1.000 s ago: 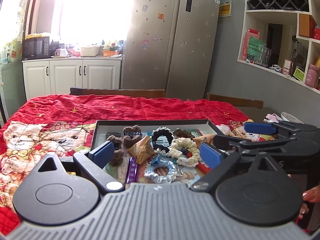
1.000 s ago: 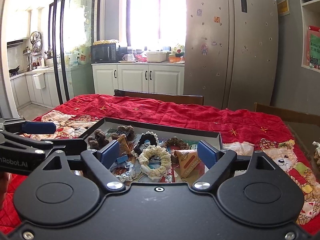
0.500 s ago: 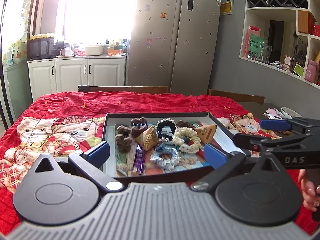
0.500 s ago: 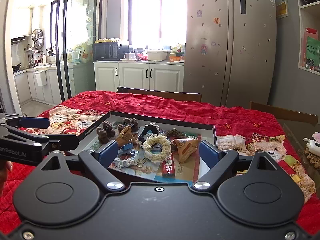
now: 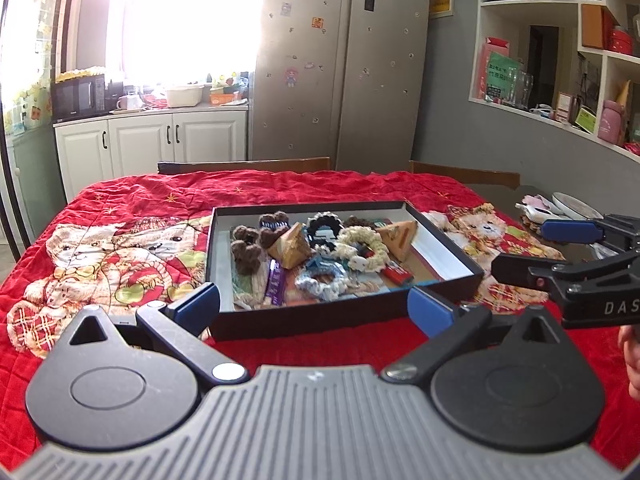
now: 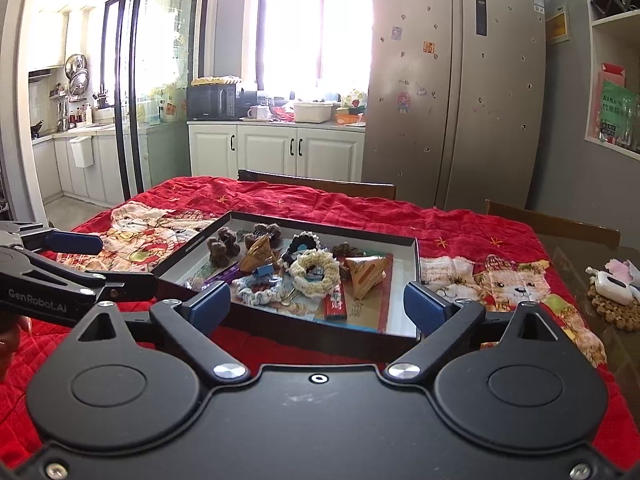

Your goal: Organize objects

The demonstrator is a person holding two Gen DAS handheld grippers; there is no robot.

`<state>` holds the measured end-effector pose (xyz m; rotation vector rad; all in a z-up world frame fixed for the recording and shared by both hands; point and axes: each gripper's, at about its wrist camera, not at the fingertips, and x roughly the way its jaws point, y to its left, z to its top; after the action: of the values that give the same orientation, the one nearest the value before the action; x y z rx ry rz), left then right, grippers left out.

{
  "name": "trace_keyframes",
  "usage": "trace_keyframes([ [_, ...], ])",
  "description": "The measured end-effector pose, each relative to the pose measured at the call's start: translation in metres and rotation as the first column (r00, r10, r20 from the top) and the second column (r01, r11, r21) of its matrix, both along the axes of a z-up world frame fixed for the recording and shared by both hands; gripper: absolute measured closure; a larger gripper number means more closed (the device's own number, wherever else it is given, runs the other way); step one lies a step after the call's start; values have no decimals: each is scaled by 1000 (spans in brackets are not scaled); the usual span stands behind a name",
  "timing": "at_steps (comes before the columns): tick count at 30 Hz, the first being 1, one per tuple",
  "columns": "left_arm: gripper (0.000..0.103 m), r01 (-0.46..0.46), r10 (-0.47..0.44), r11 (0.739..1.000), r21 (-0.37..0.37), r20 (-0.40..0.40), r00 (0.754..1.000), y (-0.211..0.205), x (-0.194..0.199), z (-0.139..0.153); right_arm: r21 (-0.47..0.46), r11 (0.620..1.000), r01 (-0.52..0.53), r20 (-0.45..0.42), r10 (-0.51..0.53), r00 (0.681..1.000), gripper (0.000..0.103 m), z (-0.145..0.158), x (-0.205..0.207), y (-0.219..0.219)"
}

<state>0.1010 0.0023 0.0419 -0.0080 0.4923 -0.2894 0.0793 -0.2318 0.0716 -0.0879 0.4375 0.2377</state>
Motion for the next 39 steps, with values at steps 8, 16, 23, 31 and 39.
trace_keyframes([
  [8, 0, 5, -5, 1000, 4, -22, 1000, -4, -25, -1, -7, 1000, 14, -13, -14, 1000, 6, -3, -20, 2],
  [16, 0, -26, 27, 1000, 7, -66, 997, -7, -45, -14, 34, 999, 32, -67, -29, 997, 5, -21, -31, 2],
  [23, 0, -37, 36, 999, -2, -101, 994, -7, -53, -24, 49, 997, 51, -109, -45, 993, 5, -38, -35, 1],
  [31, 0, -94, 94, 996, 6, -116, 989, -8, -57, -34, 54, 996, 74, -144, -66, 987, 5, -50, -36, -1],
  [39, 0, -123, 117, 992, -27, -157, 981, -4, -54, -40, 51, 996, 79, -150, -71, 986, 5, -54, -38, 0],
])
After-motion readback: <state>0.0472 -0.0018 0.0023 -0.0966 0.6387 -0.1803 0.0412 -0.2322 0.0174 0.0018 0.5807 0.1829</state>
